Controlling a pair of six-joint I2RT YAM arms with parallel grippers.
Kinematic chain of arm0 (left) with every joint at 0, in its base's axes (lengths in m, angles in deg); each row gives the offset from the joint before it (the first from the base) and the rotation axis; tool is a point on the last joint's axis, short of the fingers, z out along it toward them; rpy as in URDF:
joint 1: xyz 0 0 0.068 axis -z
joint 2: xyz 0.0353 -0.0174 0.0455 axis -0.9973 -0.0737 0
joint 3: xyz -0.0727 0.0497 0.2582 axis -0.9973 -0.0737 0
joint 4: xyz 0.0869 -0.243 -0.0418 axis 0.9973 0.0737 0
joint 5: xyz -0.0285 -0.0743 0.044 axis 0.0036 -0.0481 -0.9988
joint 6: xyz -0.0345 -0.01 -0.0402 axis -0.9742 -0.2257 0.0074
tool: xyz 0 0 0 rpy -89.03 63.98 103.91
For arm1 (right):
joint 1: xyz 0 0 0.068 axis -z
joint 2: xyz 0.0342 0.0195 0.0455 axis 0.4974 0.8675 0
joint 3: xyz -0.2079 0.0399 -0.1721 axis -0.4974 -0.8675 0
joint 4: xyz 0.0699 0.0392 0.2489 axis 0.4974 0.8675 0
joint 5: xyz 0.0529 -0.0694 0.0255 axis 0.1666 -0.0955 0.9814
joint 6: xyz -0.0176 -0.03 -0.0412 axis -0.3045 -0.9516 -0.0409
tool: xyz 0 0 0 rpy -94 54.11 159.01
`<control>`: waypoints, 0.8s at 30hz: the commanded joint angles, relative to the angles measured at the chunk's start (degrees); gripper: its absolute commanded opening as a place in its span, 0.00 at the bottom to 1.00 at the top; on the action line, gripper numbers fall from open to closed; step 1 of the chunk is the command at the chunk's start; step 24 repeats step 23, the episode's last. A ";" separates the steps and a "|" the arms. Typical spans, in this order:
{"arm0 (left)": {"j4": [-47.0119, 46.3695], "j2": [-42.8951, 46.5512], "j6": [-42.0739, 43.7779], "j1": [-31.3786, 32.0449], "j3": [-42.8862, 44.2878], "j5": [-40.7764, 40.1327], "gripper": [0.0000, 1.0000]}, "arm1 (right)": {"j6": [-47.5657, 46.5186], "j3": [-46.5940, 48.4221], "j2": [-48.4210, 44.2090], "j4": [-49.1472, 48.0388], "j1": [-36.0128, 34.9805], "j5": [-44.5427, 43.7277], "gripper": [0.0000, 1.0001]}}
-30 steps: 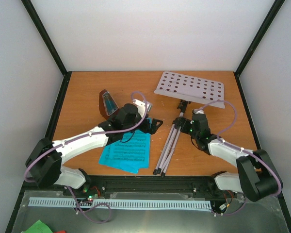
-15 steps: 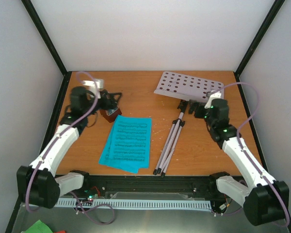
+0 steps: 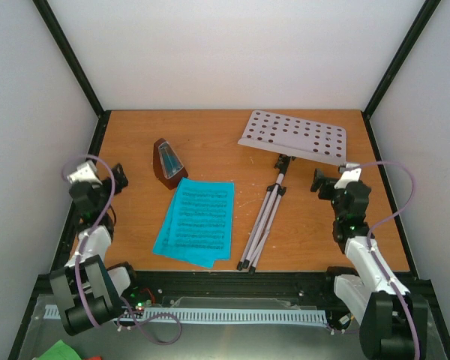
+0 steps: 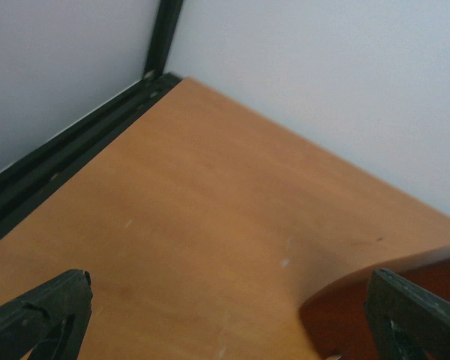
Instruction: Pack up the instrument practice props
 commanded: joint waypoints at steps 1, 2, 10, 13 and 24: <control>-24.41 -2.52 1.67 0.28 -7.25 -7.97 1.00 | -2.62 -7.14 4.53 -22.12 0.48 -3.20 1.00; -25.23 -4.22 2.58 0.50 -7.46 -8.04 0.99 | -2.75 -7.98 5.93 -23.87 0.49 -3.70 1.00; -30.85 -12.50 8.09 0.56 -5.49 -6.97 0.99 | -3.91 -10.24 14.14 -32.66 0.45 -4.47 1.00; -31.24 -15.62 8.56 0.57 -3.74 -5.79 0.99 | -4.93 -9.20 16.34 -34.15 0.49 -5.12 1.00; -31.40 -16.77 7.58 0.72 -2.89 -6.33 0.99 | -5.33 -8.80 17.75 -35.55 0.45 -5.87 1.00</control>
